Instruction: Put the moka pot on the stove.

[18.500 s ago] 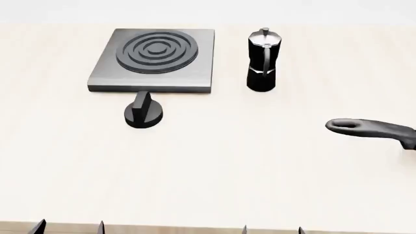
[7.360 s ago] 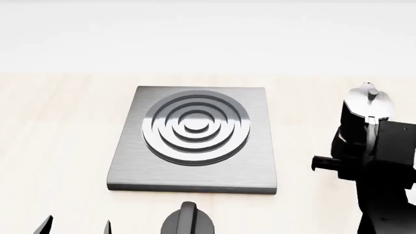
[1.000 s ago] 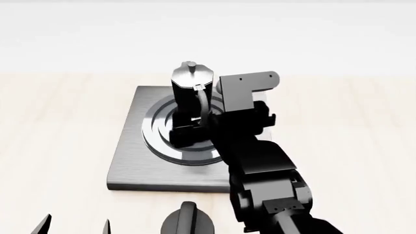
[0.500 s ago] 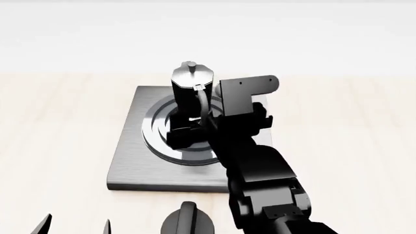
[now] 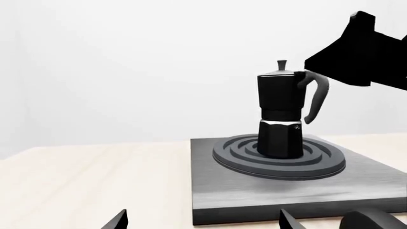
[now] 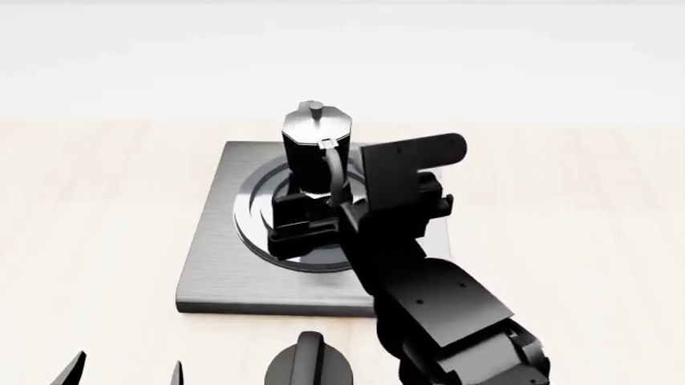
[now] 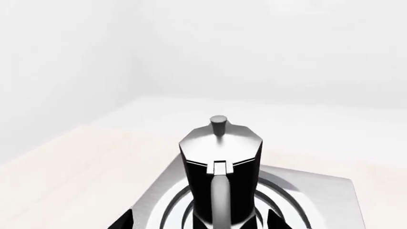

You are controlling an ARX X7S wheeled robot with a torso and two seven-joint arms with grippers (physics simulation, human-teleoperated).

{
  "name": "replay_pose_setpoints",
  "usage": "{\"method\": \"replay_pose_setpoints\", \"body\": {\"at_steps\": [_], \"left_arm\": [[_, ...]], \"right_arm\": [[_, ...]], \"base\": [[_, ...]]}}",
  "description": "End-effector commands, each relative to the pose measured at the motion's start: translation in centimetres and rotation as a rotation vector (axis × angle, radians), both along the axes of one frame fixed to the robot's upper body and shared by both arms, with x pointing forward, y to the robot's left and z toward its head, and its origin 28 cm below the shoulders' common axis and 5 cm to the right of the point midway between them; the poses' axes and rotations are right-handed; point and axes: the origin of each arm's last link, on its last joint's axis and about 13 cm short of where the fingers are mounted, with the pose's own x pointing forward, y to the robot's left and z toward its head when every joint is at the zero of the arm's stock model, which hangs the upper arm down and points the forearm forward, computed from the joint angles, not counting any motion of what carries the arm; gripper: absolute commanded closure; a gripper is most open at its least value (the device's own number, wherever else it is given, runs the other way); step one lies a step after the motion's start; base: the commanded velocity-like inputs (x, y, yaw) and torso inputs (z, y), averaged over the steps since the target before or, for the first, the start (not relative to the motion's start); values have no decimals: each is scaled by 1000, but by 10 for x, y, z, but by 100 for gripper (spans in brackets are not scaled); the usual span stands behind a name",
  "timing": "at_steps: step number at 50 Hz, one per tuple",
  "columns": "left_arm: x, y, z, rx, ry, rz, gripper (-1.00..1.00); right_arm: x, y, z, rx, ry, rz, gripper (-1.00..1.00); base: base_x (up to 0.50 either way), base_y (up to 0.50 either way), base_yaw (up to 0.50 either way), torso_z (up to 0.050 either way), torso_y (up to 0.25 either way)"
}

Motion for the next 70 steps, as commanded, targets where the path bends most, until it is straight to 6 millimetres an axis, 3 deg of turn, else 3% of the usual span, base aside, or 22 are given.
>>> {"method": "replay_pose_setpoints", "body": {"at_steps": [1, 16, 26, 70], "left_arm": [[0, 0, 0, 2, -3, -1, -100], [0, 0, 0, 1, -6, -5, -100], [0, 0, 0, 3, -4, -2, -100], [0, 0, 0, 6, 3, 0, -100]], "right_arm": [[-18, -6, 8, 9, -47, -23, -100], [-44, -12, 18, 36, -111, -43, -100], [-63, -13, 40, 44, -205, -26, -100], [-99, -13, 65, 84, -357, 0, -100]], "base": [[0, 0, 0, 0, 0], [0, 0, 0, 0, 0], [0, 0, 0, 0, 0], [0, 0, 0, 0, 0]]}}
